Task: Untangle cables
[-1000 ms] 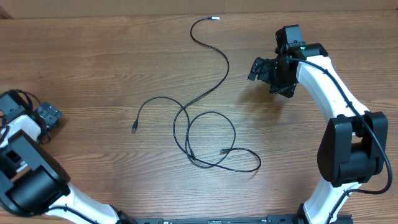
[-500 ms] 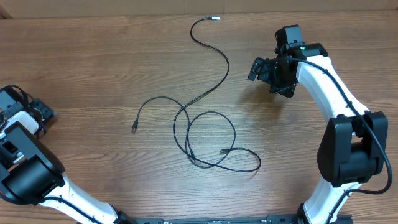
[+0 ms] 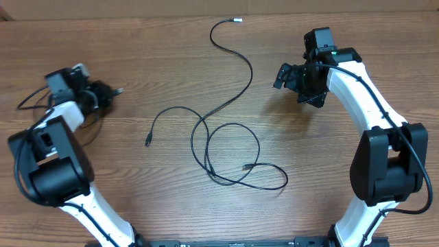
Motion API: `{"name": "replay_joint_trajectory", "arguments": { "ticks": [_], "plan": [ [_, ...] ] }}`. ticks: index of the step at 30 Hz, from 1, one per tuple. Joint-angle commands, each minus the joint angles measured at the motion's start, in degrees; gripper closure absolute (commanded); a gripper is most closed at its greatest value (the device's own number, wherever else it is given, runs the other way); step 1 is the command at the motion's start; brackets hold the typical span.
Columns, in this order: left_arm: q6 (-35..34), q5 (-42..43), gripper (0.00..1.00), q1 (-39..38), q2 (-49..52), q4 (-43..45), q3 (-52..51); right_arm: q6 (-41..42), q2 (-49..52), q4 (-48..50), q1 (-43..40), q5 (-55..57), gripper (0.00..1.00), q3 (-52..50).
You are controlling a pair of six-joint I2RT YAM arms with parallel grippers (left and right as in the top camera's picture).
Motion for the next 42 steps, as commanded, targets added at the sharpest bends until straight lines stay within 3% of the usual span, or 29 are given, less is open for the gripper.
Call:
{"name": "replay_joint_trajectory", "arguments": {
  "ticks": [1,3,5,7,10,16,18,19,22,24,27,31,34,42],
  "plan": [
    [-1.4,-1.5,0.59,-2.3,6.6,-3.6,-3.7,0.0,-0.2,0.2,0.1,0.2,0.00,-0.1],
    [-1.7,-2.5,0.57,-2.3,6.1,-5.3,-2.1,0.0,-0.2,0.2,0.1,0.2,0.00,-0.1],
    [-1.7,-2.6,0.39,-1.5,5.1,-8.7,0.7,0.0,-0.2,0.2,0.1,0.2,0.00,-0.1],
    [-1.6,-2.7,0.31,-0.5,3.7,-13.0,4.1,0.0,-0.2,0.2,0.1,0.2,0.00,-0.1],
    [-1.7,-5.4,0.04,1.3,0.3,-21.3,10.5,0.0,-0.2,0.2,0.1,0.2,0.00,-0.1],
    [-1.7,-10.1,0.00,2.3,-9.7,-34.3,21.3,0.0,-0.2,0.2,0.1,0.2,0.00,-0.1],
    [-1.7,-8.8,0.07,1.8,-13.2,-35.6,22.2,0.0,-0.2,0.2,0.1,0.2,0.00,-0.1],
    [-1.7,-7.4,0.16,1.5,-14.7,-36.0,22.2,0.0,-0.2,0.2,0.1,0.2,0.00,-0.1],
    [-1.8,-1.9,0.73,0.4,-18.2,-39.3,22.2,0.0,-0.2,0.2,0.1,0.2,0.00,-0.1],
    [-2.3,3.8,0.93,-0.6,-19.3,-43.5,22.2,0.0,-0.2,0.2,0.1,0.2,0.00,-0.1],
    [-2.6,10.0,0.96,-2.7,-19.2,-50.2,21.8,0.0,-0.2,0.2,0.1,0.2,0.00,-0.1],
    [-1.3,11.1,0.96,-7.7,-19.1,-55.5,18.0,0.0,-0.2,0.2,0.1,0.2,0.00,-0.1],
    [1.8,10.4,0.96,-12.9,-19.1,-56.5,12.5,0.0,-0.2,0.2,0.1,0.2,0.00,-0.1],
    [1.7,6.1,0.96,-26.2,-19.0,-54.2,-0.8,0.0,-0.2,0.2,0.1,0.2,0.00,-0.1]
  ]
}}
